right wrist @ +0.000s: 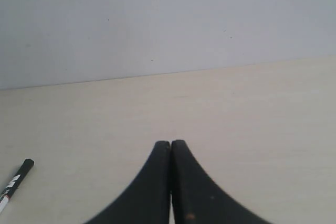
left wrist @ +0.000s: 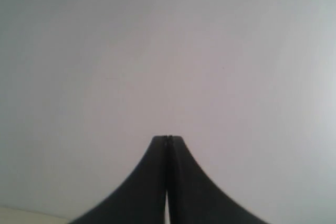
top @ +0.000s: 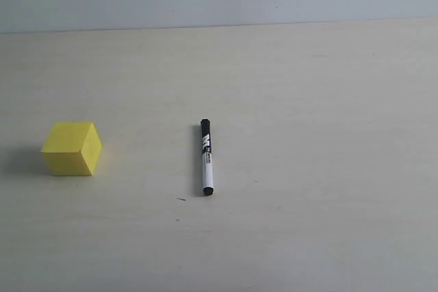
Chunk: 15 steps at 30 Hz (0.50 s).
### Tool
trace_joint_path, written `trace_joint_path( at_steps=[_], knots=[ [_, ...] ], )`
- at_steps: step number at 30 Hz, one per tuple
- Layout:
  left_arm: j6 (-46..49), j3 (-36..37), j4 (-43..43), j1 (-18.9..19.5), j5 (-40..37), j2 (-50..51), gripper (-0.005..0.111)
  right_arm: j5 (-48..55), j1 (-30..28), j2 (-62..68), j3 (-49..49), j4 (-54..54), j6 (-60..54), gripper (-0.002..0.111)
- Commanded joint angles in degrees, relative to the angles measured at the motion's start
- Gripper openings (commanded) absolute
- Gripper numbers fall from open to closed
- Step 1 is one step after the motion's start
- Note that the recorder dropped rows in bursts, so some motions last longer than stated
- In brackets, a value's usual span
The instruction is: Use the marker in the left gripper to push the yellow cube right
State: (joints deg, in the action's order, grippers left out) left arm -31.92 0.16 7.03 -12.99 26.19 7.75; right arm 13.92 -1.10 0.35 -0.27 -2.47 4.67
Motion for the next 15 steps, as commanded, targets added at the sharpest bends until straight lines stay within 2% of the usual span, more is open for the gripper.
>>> trace_joint_path(
  at_steps=[1, 7, 9, 11, 13, 15],
  knots=[
    [-4.55, -1.82, 9.12, -0.16, 5.93, 10.51, 0.000, -0.27, -0.29, -0.35, 0.27, 0.32, -0.06, 0.000],
    [-27.51, -16.22, 34.62, -0.16, 3.01, 30.51, 0.001, -0.27, -0.29, -0.35, 0.27, 0.32, -0.06, 0.000],
    [-41.56, -22.70, 48.52, -0.16, 1.83, 36.78, 0.006, -0.27, -0.29, -0.35, 0.27, 0.32, -0.06, 0.000],
    [-54.34, -29.10, 63.57, -0.16, 3.41, 42.71, 0.017, -0.27, -0.29, -0.35, 0.27, 0.32, -0.06, 0.000],
    [-62.61, -34.70, 70.28, -0.16, 7.11, 47.54, 0.031, -0.27, -0.29, -0.35, 0.27, 0.32, -0.06, 0.000],
    [-66.00, -40.31, 73.31, -0.16, 13.78, 52.20, 0.044, -0.27, -0.29, -0.35, 0.27, 0.32, -0.06, 0.000]
  ],
)
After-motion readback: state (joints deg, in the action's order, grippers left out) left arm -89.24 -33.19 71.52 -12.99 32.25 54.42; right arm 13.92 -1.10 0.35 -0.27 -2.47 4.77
